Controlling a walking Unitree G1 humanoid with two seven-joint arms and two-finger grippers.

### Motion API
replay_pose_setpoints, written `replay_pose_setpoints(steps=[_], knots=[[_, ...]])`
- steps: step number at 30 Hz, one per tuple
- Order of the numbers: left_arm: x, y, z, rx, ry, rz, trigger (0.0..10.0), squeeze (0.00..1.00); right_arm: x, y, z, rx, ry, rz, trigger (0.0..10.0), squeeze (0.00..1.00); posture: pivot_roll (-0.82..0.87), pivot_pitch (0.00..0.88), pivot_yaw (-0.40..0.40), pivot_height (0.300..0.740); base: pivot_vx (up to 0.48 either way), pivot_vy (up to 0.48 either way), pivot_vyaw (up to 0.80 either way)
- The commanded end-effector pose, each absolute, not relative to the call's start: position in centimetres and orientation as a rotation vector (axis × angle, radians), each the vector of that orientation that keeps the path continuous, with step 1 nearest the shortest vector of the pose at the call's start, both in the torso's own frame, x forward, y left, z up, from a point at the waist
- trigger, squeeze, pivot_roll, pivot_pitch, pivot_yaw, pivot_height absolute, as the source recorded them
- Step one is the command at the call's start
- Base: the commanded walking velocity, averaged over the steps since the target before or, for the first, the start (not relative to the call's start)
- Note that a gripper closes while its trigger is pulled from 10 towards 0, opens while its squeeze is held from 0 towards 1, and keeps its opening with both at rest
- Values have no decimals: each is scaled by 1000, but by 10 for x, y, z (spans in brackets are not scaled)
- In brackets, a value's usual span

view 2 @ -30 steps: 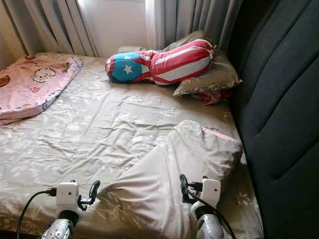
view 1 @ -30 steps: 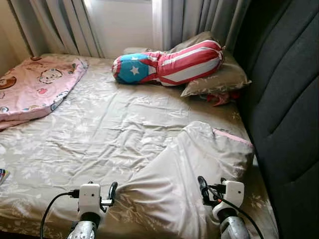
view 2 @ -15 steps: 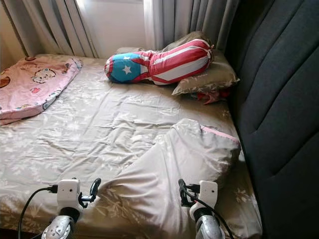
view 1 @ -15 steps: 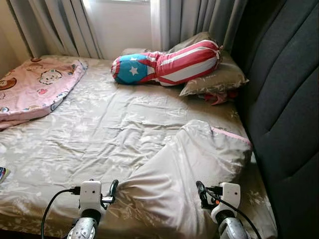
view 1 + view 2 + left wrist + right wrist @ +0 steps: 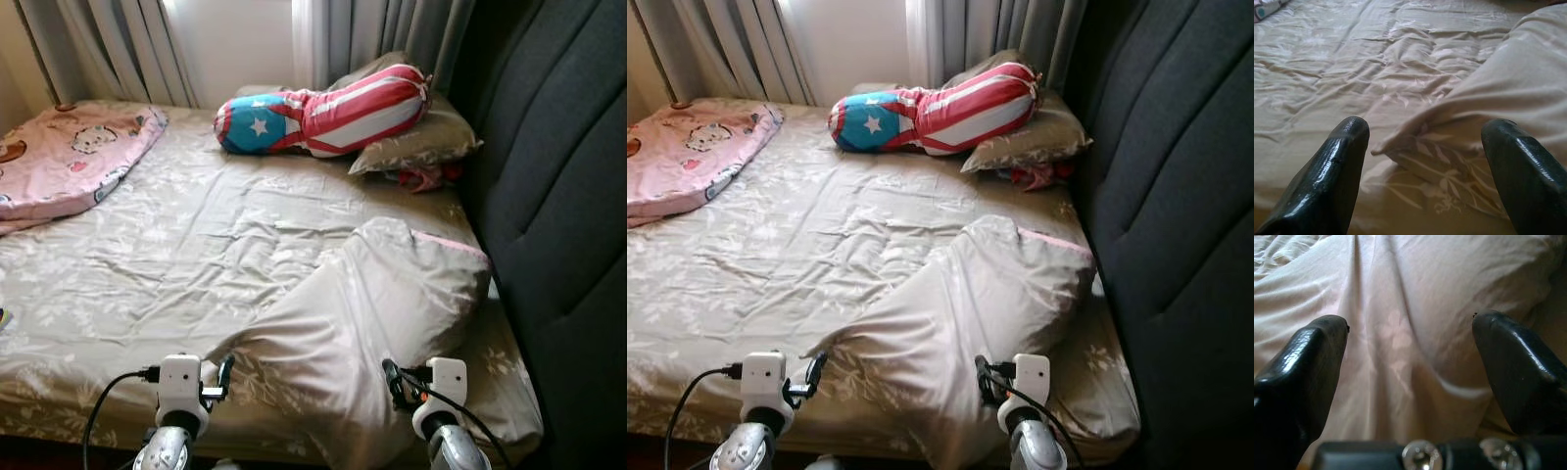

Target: Clean up the room

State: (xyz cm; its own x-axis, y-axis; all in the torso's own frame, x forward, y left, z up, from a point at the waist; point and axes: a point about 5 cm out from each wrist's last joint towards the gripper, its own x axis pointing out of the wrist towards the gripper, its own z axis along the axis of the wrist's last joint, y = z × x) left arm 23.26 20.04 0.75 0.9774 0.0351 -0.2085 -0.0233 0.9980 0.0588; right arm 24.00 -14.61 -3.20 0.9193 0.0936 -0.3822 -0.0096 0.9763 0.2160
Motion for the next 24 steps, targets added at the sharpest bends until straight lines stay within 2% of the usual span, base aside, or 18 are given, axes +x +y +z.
replay_pose_setpoints(steps=[1,17,21,24], knots=[[237,198,12,54,200,18,10000,0,242,-145,-32,216,408,68,10000,0,7,0,-55,650,0,0,0],[238,199,14,53,198,22,10000,0,243,-141,-33,213,422,109,10000,0,13,0,-51,650,0,0,29],[238,198,15,54,197,20,10000,0,244,-141,-33,214,421,111,10000,0,15,0,-48,650,253,0,656],[239,198,14,57,199,11,10000,0,241,-139,-35,235,436,112,10000,0,18,0,-49,650,270,0,0]])
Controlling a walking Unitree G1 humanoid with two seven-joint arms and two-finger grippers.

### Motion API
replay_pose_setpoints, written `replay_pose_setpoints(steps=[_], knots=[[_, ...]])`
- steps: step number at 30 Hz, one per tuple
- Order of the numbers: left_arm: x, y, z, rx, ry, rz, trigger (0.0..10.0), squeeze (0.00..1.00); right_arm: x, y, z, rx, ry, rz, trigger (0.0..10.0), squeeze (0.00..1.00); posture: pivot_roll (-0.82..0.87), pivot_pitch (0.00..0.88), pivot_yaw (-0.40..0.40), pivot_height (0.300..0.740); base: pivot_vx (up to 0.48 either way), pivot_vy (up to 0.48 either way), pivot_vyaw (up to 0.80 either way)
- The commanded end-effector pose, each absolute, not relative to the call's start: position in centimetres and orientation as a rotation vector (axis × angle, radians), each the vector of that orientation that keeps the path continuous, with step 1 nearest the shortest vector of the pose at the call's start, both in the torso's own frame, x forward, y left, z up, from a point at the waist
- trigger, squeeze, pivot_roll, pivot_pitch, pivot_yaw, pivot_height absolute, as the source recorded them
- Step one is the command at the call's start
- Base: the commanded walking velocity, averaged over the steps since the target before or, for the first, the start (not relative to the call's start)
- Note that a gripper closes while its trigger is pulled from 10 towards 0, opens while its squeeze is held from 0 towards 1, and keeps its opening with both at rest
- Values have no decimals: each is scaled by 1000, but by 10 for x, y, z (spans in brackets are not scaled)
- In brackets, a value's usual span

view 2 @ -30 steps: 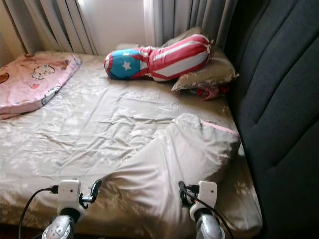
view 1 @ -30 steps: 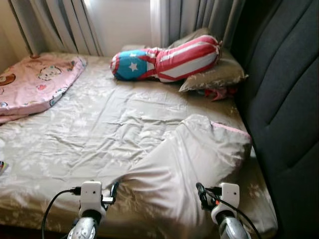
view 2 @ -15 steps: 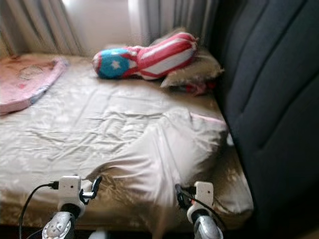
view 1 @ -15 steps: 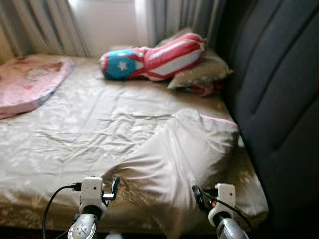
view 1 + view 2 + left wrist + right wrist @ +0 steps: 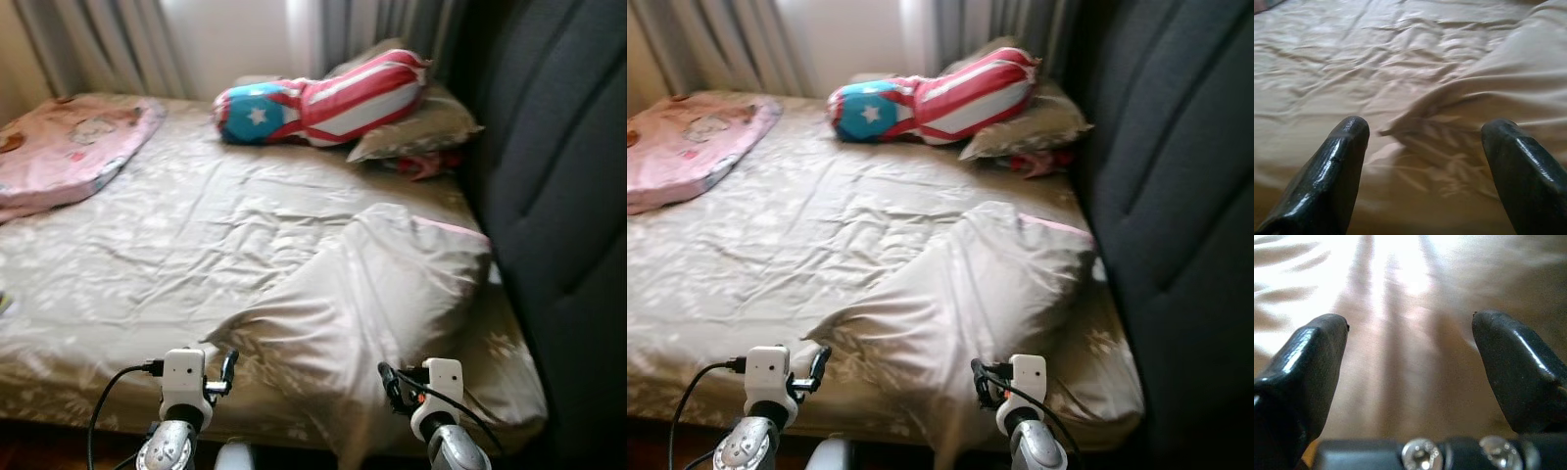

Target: Clean up the room

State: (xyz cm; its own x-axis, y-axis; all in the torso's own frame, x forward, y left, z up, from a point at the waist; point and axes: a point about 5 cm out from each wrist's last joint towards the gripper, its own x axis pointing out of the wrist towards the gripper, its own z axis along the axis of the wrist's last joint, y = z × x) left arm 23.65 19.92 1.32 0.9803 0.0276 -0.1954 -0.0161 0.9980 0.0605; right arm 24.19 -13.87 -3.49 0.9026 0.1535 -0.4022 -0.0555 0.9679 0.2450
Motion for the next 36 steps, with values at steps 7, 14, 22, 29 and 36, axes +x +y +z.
replay_pose_setpoints(steps=[7,14,22,29,36], knots=[[240,197,16,56,192,6,10000,0,229,-150,-48,229,520,88,10000,0,23,0,-47,650,272,0,0],[240,195,15,56,200,-4,10000,0,220,-166,-55,211,583,41,10000,0,26,0,-49,650,144,0,0],[240,193,15,58,204,-16,10000,0,211,-174,-63,236,671,32,10000,0,30,0,-45,650,0,0,0],[240,193,16,60,202,-24,10000,0,212,-172,-66,344,717,0,9451,0,40,0,-42,650,0,0,0],[237,194,17,70,202,-42,10000,0,221,-151,-64,525,750,-58,10000,0,61,0,-36,650,0,0,0]])
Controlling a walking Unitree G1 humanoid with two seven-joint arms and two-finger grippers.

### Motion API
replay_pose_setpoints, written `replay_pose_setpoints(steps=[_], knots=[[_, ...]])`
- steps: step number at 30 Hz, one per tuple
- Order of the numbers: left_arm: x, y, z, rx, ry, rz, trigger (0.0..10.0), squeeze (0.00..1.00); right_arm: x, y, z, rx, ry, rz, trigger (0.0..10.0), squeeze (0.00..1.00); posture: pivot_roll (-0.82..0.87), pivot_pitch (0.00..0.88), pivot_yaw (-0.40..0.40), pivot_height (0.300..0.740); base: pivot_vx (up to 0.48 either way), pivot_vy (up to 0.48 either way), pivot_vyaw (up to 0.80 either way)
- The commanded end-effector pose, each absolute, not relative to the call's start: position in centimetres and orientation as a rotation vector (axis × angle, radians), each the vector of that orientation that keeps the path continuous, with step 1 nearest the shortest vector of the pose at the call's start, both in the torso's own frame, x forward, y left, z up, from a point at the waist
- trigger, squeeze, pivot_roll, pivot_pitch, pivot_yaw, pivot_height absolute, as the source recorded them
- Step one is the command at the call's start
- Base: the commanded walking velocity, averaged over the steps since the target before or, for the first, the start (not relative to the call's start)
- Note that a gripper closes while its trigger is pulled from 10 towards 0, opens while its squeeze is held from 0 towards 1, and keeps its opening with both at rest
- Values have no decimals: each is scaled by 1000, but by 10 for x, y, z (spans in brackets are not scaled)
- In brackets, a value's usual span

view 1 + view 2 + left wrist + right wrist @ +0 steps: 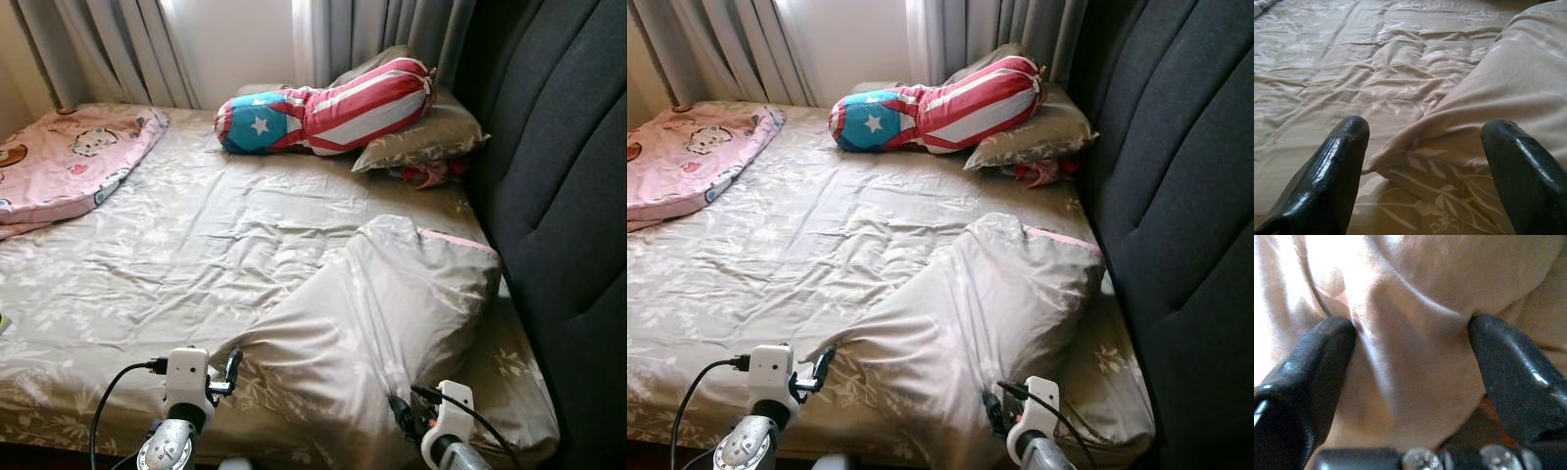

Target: Clean up the room

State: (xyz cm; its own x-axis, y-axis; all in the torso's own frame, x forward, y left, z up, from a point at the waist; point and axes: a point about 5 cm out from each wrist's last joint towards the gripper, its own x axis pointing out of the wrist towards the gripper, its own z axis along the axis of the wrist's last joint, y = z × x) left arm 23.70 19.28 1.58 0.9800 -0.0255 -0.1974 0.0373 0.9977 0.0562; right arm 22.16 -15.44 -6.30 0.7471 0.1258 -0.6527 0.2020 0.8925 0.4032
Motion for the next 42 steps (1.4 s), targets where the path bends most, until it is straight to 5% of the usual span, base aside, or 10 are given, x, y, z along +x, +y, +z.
replay_pose_setpoints(steps=[1,2,5,6,16,17,19,42], knots=[[236,194,17,71,202,-42,10000,0,223,-149,-63,556,743,-69,10000,0,61,0,-36,650,0,0,0],[236,194,18,74,199,-43,10000,0,232,-145,-57,613,703,-76,10000,129,65,0,-34,650,0,0,0],[236,195,18,74,199,-43,10000,0,234,-144,-56,622,694,-75,10000,129,65,0,-34,650,0,0,0],[236,195,19,75,198,-43,10000,0,236,-143,-54,632,684,-75,10000,1000,65,0,-33,650,0,0,0],[233,194,20,87,203,-62,10000,0,238,-132,-56,517,814,13,10000,1000,77,0,-23,650,0,0,0],[233,195,20,89,202,-63,10000,0,236,-128,-57,516,831,29,10000,59,82,1,-23,650,0,0,0],[232,195,21,91,201,-64,10000,0,234,-125,-58,522,842,41,10000,0,86,3,-22,650,0,0,0],[218,209,67,146,136,-82,10000,0,216,-106,-68,662,914,3,10000,0,207,149,20,650,0,0,0]])
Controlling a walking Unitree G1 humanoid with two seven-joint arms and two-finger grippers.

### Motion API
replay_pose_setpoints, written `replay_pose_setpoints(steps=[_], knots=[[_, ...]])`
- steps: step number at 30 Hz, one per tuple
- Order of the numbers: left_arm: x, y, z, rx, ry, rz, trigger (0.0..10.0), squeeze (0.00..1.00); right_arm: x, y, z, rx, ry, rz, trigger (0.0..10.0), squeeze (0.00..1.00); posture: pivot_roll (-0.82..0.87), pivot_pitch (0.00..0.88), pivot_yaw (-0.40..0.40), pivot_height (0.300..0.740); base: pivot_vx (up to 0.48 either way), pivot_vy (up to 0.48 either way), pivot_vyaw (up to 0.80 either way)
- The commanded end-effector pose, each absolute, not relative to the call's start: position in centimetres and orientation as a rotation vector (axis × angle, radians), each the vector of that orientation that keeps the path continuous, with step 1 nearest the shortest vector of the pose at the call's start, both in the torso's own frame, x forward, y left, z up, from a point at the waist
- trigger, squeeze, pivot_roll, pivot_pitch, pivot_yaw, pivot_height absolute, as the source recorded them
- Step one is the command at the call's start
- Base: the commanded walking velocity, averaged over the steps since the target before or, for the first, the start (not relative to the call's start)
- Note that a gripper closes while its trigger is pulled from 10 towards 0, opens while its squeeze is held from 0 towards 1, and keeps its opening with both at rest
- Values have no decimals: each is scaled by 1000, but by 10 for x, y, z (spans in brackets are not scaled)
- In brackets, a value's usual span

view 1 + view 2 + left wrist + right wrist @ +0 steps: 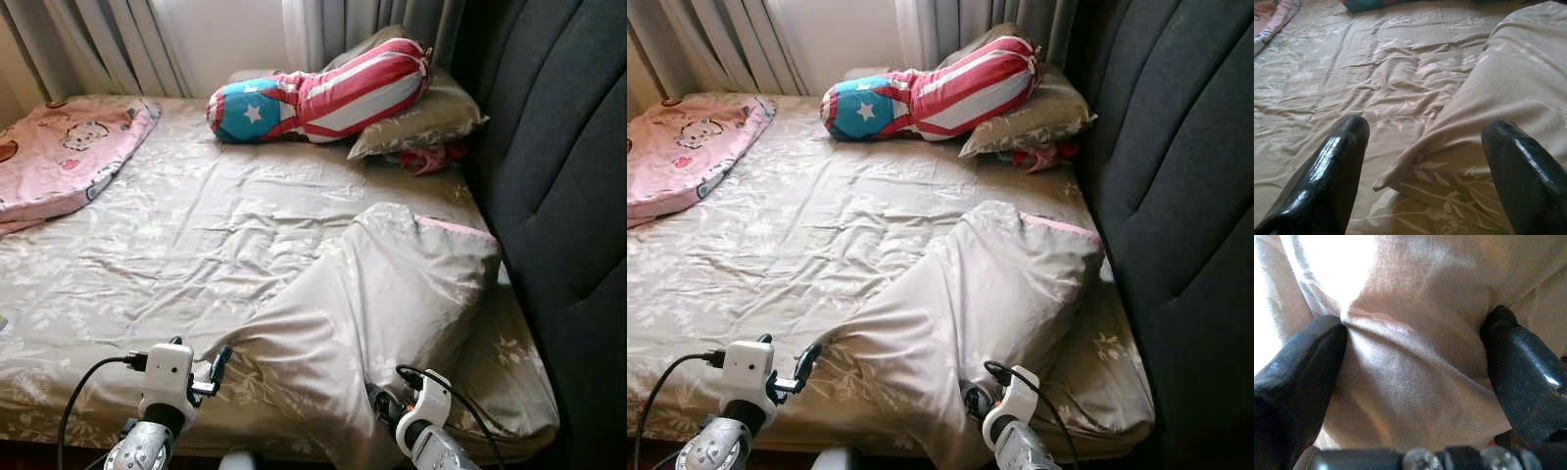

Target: Clean up the room

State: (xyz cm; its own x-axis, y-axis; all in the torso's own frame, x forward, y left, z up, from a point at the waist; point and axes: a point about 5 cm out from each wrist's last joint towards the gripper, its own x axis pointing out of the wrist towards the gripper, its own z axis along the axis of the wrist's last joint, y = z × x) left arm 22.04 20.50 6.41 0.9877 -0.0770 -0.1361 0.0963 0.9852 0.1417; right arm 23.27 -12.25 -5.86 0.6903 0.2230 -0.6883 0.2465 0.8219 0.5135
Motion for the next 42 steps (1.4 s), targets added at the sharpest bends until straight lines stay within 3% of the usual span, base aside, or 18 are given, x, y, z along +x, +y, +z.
replay_pose_setpoints(steps=[1,6,7,8,9,10,11,42], knots=[[218,209,69,147,135,-80,10000,0,217,-107,-68,663,913,2,10000,0,211,152,20,650,0,0,0],[212,213,77,137,135,-53,10000,0,221,-106,-65,682,898,-3,10000,0,237,175,25,650,0,0,0],[210,213,80,137,135,-53,10000,0,222,-105,-64,691,893,-3,8706,0,246,184,26,650,0,0,0],[209,213,81,138,136,-54,10000,0,223,-105,-64,694,892,-3,8706,0,246,184,26,650,0,0,0],[208,213,83,138,135,-53,10000,0,223,-104,-64,707,890,-2,2549,0,249,191,27,650,0,0,0],[207,213,84,138,136,-53,10000,0,224,-103,-63,716,889,-1,2549,0,250,193,28,650,0,0,0],[207,213,85,137,138,-52,10000,0,224,-101,-62,743,885,4,0,0,251,199,30,650,0,0,0],[200,208,85,127,191,-56,10000,0,221,-103,-64,709,880,32,0,0,241,207,26,650,0,0,0]])
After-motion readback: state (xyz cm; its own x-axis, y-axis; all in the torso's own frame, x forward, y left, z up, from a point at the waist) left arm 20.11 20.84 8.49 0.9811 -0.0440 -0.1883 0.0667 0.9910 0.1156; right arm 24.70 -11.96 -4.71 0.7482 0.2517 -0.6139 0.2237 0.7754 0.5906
